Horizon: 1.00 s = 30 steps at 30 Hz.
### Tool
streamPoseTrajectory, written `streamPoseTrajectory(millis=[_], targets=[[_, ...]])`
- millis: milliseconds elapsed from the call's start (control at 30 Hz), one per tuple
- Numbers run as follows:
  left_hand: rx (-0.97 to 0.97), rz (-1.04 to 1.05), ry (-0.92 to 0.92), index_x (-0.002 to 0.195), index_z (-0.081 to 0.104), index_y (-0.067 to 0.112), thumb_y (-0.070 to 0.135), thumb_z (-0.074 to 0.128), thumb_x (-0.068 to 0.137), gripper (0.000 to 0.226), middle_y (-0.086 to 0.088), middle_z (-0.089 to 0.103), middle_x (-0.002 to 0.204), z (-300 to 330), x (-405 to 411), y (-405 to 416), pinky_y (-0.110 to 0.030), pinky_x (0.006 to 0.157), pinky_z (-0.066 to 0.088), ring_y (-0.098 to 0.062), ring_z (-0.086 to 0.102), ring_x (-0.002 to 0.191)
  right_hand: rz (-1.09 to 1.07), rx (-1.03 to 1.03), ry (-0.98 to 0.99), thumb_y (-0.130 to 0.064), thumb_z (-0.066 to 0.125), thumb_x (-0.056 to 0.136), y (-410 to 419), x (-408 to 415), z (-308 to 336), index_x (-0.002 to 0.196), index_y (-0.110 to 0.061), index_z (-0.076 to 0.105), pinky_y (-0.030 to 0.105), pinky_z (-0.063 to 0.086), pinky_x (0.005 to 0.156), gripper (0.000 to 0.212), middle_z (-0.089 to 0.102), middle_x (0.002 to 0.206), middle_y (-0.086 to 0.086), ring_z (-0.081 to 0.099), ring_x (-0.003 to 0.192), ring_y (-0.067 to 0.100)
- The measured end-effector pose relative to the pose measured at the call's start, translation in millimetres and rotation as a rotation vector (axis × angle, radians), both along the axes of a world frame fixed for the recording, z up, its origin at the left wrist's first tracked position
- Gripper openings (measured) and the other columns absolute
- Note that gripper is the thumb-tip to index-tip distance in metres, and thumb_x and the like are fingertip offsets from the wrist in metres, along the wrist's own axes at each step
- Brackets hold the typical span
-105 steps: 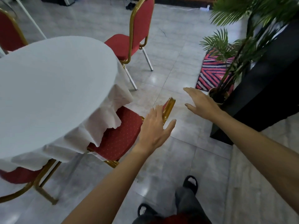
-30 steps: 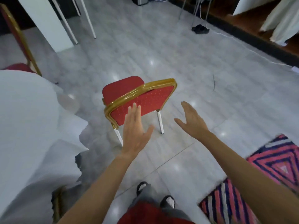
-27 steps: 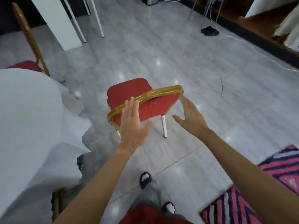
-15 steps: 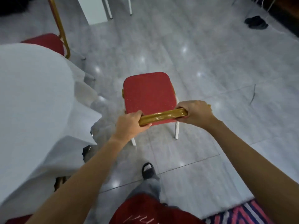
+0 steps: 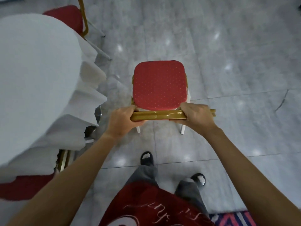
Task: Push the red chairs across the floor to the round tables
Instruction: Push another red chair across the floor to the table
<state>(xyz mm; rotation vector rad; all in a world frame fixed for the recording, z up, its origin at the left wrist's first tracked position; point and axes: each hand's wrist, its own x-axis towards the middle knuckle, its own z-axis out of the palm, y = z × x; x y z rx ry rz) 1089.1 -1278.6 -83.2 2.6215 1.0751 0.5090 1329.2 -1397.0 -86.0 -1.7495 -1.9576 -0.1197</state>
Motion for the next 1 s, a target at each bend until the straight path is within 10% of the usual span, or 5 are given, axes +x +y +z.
streamPoseTrajectory(millis=[767,1000], targets=[[0.132,0.257,-0.001,0.07,0.064,0.005,0.036,0.089,0.053,0.044,-0.008,0.066,0.056,-4,119,-124,-0.026,0.045,0.051,-0.02,0.061,0.044,0.263,-0.317,0.105,-0.046,0.069,0.074,-44,153,7,0.082,-0.019,0.066,0.031,0.052,0.058,0.029,0.069,0.069,-0.003,0.063,0.06,0.016],[0.159,0.326,-0.069,0.075,0.067,0.002,0.074,0.041,0.075,0.077,-0.01,0.068,0.061,-8,175,-131,-0.029,0.047,0.054,-0.022,0.062,0.048,0.34,-0.307,0.051,-0.048,0.07,0.073,-25,215,5,0.08,-0.02,0.066,0.026,0.05,0.053,0.029,0.069,0.064,-0.005,0.061,0.055,0.013]])
